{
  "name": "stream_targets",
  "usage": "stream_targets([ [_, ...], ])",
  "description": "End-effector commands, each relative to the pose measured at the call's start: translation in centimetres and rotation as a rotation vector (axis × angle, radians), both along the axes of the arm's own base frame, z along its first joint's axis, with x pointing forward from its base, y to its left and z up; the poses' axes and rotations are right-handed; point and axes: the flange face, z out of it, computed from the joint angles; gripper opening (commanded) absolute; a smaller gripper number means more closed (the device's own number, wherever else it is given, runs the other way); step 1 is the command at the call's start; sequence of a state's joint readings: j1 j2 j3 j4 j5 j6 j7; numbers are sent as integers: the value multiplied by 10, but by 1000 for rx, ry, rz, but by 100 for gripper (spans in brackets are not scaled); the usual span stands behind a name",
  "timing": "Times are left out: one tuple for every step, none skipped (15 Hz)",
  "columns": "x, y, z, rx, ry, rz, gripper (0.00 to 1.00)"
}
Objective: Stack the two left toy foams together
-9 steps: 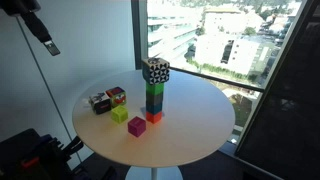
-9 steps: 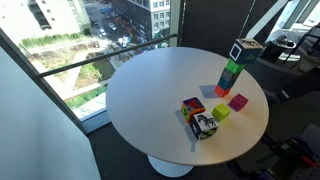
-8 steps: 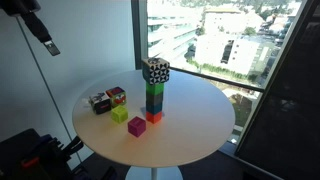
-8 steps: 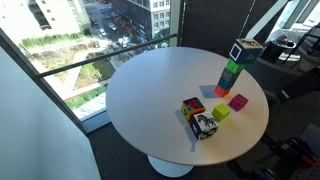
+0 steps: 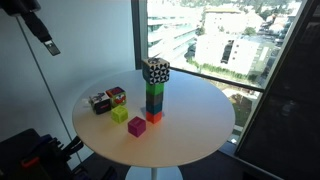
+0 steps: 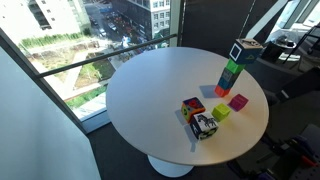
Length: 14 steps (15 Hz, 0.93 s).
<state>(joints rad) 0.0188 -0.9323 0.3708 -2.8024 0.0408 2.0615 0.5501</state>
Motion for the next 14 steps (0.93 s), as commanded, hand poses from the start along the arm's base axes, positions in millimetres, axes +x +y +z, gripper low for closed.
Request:
stream_targets([
  [7,-1,1,6,-2,-22,100],
  [9,-2,1,9,-2,-27,100],
  [11,-2,0,12,1,-32,100],
  [14,-3,0,16,4,-38,100],
  [16,-4,-1,19,5,-45,100],
  [19,-5,-1,25,8,-50,100],
  [23,-6,-2,32,11,-53,100],
  [26,-7,-3,41,13,-53,100],
  [29,-8,-5,49,17,-52,100],
  [33,-9,-7,62,25,-48,100],
  [36,-10,-8,75,33,-42,100],
  [40,-11,-10,87,42,-37,100],
  [43,-12,-11,99,52,-31,100],
  [46,-13,-13,109,62,-27,100],
])
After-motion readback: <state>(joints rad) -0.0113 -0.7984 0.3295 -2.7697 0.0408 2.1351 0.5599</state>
